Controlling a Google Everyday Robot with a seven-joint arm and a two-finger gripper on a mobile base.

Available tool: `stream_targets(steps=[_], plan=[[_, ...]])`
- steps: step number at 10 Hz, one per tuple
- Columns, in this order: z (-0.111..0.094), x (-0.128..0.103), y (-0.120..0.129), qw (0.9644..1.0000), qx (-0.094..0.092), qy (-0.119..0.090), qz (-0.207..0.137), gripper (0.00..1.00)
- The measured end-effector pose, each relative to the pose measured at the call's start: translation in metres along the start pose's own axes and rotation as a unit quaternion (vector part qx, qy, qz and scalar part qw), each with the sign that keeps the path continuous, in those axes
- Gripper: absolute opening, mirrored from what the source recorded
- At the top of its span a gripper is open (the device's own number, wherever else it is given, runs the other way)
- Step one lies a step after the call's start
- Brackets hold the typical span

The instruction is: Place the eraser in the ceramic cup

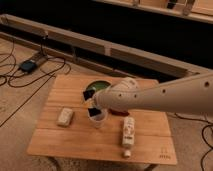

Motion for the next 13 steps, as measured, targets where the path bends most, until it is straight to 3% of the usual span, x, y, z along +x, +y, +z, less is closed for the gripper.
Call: stream_targets(steps=[3,5,6,9,13], plan=[[-0.019,0.005,-0.009,0.9987,-0.037,-0.036,0.003,0.06],[-0.022,0.007,-0.012,0.9963,-0.066,-0.054,0.004,0.06],[-0.021,0.011,-0.016,0.9940,-0.090,-0.062,0.006,0.06],[-0.005,0.010,-0.011,0.9910,-0.116,-0.066,0.006,0.06],[0.008,0.009,-0.003,0.9891,-0.133,-0.062,0.000,0.06]])
